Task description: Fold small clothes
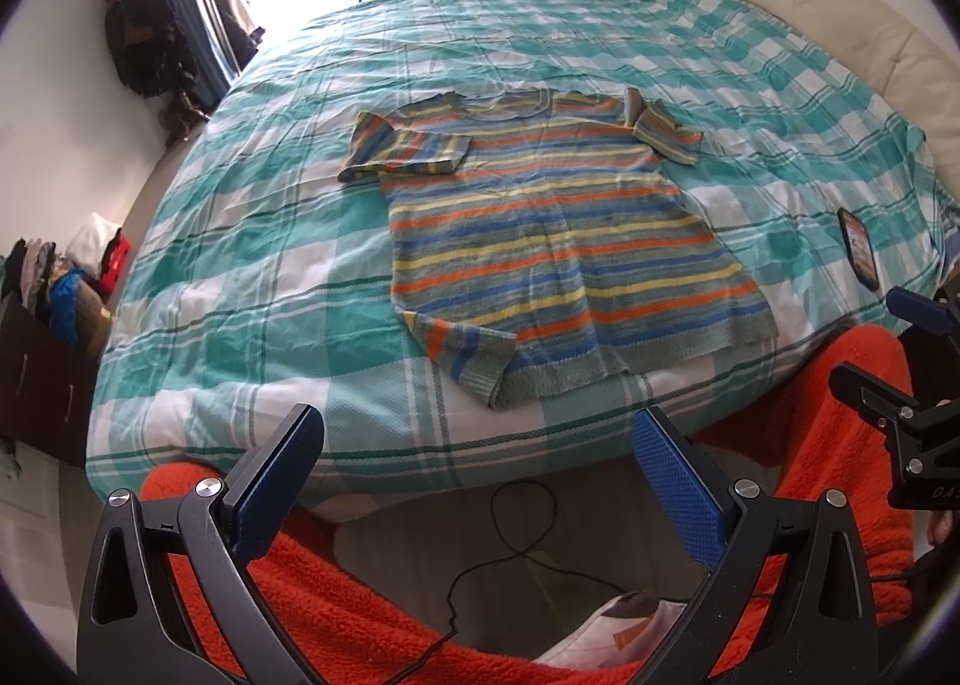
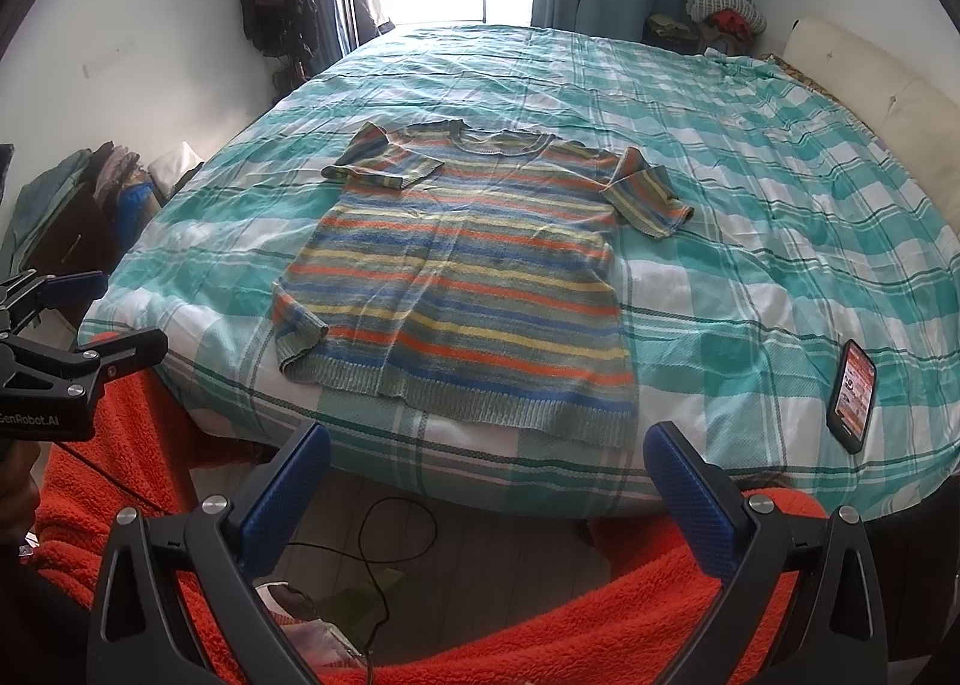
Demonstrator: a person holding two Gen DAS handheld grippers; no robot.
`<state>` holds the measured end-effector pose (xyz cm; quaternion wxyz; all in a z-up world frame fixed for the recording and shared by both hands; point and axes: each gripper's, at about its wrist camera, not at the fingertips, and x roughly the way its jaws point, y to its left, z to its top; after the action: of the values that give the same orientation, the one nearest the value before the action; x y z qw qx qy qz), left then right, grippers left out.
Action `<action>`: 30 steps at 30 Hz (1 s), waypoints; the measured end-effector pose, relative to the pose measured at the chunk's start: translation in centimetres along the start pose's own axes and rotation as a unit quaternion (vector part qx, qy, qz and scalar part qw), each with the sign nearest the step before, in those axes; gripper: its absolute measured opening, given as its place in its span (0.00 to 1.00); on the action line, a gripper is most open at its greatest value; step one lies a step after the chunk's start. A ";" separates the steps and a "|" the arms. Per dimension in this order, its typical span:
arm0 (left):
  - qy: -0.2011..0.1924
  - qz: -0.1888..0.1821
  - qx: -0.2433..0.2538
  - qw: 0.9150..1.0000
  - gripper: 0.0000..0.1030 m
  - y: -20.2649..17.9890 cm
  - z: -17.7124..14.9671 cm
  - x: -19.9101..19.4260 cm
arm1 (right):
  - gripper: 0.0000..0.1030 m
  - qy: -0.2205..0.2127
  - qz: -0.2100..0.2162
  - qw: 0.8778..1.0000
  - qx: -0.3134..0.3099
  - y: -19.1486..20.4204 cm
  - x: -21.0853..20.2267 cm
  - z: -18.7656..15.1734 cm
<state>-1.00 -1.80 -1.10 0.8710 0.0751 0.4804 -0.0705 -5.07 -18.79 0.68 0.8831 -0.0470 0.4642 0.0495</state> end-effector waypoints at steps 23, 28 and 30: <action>0.001 -0.001 0.000 1.000 1.00 0.1 0.0 0.2 | 1.00 0.005 0.001 1.000 0.001 -0.1 0.4 -0.1; 0.001 0.000 0.000 1.000 1.00 0.1 0.0 0.1 | 1.00 0.007 0.000 1.000 0.003 0.0 0.6 -0.2; 0.001 0.000 -0.001 1.000 1.00 0.1 0.0 0.1 | 1.00 0.007 0.001 1.000 0.003 0.0 0.6 -0.2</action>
<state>-0.89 -1.72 -1.21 0.8704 0.0746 0.4815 -0.0704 -4.86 -18.82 0.09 0.8798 -0.0448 0.4708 0.0485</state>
